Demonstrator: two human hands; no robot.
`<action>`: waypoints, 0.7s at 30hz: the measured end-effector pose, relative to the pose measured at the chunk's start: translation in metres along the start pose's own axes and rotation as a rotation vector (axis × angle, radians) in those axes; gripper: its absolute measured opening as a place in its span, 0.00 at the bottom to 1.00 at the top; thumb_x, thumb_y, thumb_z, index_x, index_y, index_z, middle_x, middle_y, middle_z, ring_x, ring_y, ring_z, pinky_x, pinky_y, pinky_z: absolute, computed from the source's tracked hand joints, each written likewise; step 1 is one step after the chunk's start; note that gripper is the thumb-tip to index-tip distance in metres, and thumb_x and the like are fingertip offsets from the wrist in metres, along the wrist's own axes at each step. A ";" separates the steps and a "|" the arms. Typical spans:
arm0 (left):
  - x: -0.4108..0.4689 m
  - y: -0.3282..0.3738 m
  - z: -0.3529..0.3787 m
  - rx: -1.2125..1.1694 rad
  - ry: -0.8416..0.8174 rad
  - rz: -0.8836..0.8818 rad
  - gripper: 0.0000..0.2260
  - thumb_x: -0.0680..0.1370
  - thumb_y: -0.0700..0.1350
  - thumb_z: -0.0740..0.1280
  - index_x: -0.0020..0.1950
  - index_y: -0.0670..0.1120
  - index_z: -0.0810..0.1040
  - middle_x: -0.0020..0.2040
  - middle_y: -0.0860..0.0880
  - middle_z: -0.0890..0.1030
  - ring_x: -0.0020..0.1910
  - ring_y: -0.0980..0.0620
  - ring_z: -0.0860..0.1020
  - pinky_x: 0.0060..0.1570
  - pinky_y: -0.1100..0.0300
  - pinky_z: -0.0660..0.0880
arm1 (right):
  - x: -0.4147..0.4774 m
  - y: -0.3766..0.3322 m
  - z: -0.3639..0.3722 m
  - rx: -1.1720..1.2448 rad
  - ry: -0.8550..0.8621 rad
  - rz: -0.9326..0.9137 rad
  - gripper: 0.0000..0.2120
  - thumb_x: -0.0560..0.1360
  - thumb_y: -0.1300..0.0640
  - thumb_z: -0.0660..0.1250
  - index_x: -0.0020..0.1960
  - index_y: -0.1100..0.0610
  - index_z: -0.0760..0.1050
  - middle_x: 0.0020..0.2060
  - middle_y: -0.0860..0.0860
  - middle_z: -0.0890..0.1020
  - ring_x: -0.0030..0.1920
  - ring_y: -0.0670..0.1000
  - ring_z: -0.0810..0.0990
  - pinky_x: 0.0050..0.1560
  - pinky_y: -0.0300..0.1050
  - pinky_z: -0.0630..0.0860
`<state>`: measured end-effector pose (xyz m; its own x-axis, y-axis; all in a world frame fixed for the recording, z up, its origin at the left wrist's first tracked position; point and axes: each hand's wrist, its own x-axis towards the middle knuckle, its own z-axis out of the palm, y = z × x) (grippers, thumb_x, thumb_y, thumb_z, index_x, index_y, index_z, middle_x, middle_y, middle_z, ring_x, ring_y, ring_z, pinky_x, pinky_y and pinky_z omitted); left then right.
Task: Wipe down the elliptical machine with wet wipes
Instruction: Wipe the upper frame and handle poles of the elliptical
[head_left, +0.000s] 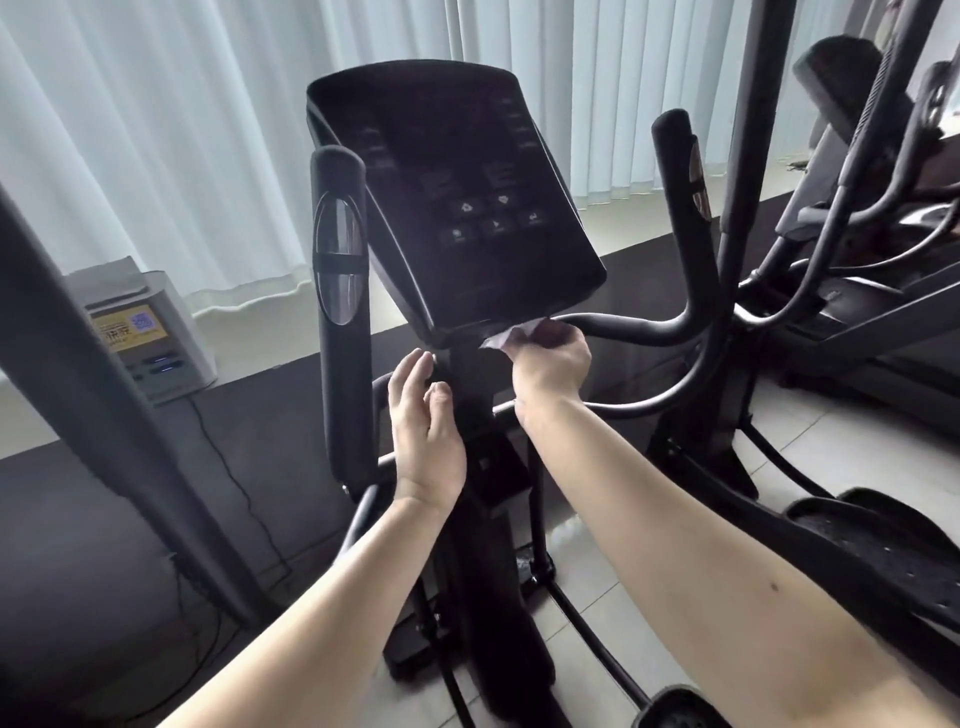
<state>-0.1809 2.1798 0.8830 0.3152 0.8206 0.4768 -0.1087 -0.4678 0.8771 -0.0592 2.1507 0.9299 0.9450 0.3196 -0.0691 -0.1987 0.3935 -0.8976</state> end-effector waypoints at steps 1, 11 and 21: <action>0.001 0.000 0.001 -0.002 0.001 -0.005 0.17 0.85 0.37 0.57 0.74 0.41 0.72 0.74 0.51 0.69 0.67 0.72 0.66 0.65 0.77 0.62 | 0.003 0.005 0.002 0.005 0.014 -0.019 0.11 0.70 0.71 0.73 0.50 0.63 0.77 0.39 0.54 0.85 0.39 0.50 0.85 0.49 0.39 0.80; 0.016 -0.014 0.006 0.047 -0.012 -0.016 0.18 0.85 0.38 0.57 0.75 0.43 0.71 0.74 0.55 0.67 0.72 0.62 0.67 0.67 0.74 0.64 | -0.003 0.066 0.022 -0.214 -0.054 -0.181 0.04 0.73 0.62 0.74 0.41 0.55 0.81 0.50 0.54 0.81 0.46 0.47 0.82 0.51 0.36 0.78; 0.021 -0.023 0.014 0.084 -0.050 -0.038 0.17 0.86 0.40 0.58 0.74 0.42 0.73 0.74 0.52 0.70 0.74 0.57 0.67 0.72 0.70 0.63 | 0.066 0.028 -0.006 0.192 0.184 -0.104 0.06 0.78 0.67 0.71 0.42 0.62 0.78 0.30 0.53 0.82 0.28 0.49 0.80 0.35 0.41 0.79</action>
<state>-0.1590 2.2030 0.8723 0.3647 0.8217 0.4381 -0.0172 -0.4644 0.8854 -0.0011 2.1776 0.8977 0.9907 0.1136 -0.0743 -0.1267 0.5781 -0.8061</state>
